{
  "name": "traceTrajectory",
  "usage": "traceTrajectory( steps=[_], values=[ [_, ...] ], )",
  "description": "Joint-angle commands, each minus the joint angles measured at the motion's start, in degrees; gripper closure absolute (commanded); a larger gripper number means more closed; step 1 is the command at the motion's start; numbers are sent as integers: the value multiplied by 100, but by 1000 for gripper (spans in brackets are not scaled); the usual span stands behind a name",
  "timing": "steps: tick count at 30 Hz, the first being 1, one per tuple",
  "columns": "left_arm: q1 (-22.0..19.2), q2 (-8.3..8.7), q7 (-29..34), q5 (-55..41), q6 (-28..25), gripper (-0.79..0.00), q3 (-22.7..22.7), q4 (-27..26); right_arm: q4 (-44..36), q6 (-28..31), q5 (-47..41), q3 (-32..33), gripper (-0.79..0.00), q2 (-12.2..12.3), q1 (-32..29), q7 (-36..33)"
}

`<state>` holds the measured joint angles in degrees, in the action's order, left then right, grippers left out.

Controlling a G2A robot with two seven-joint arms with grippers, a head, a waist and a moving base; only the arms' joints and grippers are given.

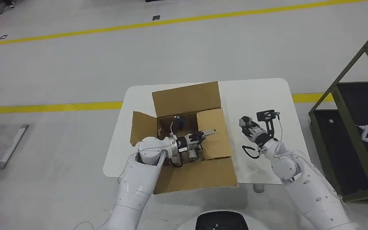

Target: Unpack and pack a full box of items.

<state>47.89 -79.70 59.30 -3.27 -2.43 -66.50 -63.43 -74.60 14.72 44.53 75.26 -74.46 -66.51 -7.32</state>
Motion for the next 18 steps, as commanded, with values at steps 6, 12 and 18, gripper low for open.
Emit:
traceTrajectory(
  steps=[6, 12, 18],
  values=[
    [-45, -6, 42, -375, -54, -785, 68, -585, -343, -224, -1712, 574, -785, 22, -43, -791],
    [-239, -130, -57, -554, -181, -785, 605, -701, -634, -301, -2780, 1076, -785, 85, -147, -1395],
    [-537, -291, -73, -630, -306, -785, 1211, -439, -934, -640, -2876, 1336, -785, 141, -257, -1535]
  ],
)
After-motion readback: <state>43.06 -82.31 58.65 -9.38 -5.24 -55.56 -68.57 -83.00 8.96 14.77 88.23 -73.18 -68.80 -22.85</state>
